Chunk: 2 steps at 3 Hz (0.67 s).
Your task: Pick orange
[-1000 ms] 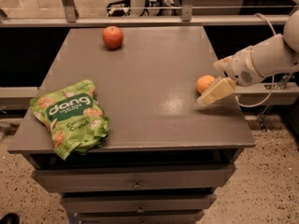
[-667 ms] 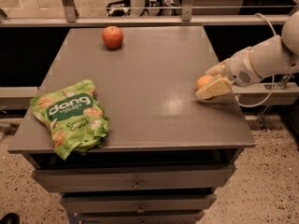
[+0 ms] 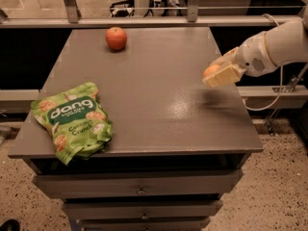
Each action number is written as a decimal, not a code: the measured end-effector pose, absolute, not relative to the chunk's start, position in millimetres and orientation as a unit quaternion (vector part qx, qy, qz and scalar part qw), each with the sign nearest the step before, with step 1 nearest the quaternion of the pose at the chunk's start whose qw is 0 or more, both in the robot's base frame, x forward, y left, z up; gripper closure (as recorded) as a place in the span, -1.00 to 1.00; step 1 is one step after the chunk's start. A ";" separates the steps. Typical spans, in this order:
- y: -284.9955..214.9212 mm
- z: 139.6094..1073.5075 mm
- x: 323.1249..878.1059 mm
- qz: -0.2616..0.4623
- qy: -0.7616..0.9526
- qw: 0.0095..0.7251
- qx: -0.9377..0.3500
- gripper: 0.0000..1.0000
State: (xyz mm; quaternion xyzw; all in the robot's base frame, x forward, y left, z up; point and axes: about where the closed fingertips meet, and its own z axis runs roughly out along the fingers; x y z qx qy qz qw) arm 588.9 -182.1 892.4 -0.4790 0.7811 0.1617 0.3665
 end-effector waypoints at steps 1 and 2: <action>-179.4 951.8 585.7 0.181 0.765 0.395 -0.476 1.00; -178.1 944.5 586.7 0.179 0.766 0.392 -0.477 1.00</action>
Offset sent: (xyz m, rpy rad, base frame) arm -0.0031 0.0019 0.0385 0.0451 -0.0184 0.0088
